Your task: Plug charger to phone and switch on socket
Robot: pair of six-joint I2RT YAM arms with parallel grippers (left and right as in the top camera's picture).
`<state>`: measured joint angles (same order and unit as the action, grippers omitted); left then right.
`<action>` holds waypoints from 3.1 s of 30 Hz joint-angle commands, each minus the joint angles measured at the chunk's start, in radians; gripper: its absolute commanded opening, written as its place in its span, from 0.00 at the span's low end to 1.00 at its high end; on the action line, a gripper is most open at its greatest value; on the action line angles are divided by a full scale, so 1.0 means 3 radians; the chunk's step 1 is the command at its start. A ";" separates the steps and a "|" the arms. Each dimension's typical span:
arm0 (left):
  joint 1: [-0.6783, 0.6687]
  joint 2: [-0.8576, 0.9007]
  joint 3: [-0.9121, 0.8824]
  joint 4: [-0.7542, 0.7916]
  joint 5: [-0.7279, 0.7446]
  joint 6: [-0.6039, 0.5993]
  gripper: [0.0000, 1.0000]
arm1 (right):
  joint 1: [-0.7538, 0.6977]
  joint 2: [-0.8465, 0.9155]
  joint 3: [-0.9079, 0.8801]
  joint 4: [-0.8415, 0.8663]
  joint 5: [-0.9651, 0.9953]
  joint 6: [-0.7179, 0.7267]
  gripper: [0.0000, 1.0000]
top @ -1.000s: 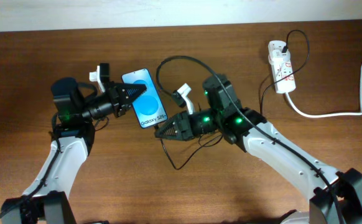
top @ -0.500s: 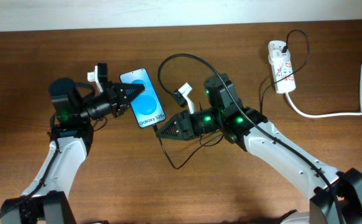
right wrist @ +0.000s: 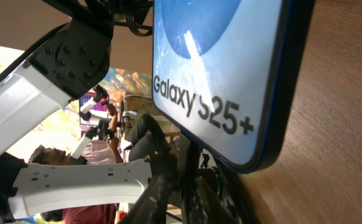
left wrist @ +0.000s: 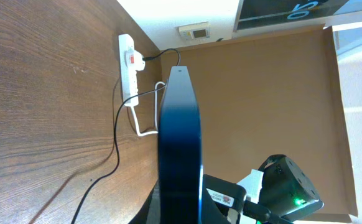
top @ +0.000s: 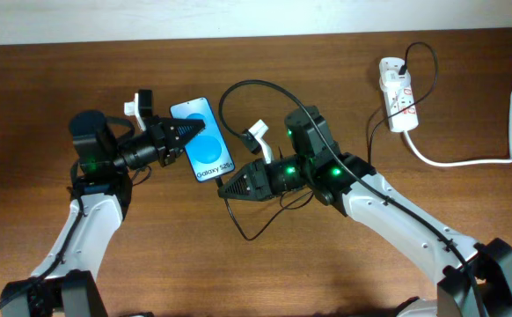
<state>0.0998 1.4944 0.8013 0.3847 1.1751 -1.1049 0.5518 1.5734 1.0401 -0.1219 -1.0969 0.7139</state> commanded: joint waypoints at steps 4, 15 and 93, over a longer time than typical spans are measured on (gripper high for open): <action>0.0014 -0.0032 -0.0005 0.0024 0.0047 -0.0005 0.00 | 0.0037 0.0114 0.0055 0.0023 0.0028 -0.0004 0.04; -0.0005 -0.0032 -0.0005 0.0023 0.0369 0.0053 0.00 | 0.0036 0.0121 0.0055 0.0312 0.0031 0.0034 0.04; -0.0027 -0.0248 -0.0006 -0.0009 -0.0177 0.0144 0.00 | -0.0582 0.0120 0.0056 -0.1050 0.0440 -0.0615 0.31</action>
<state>0.0975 1.4685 0.7959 0.3717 1.1542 -1.0481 0.4442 1.6096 1.0492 -0.3870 -1.0199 0.6102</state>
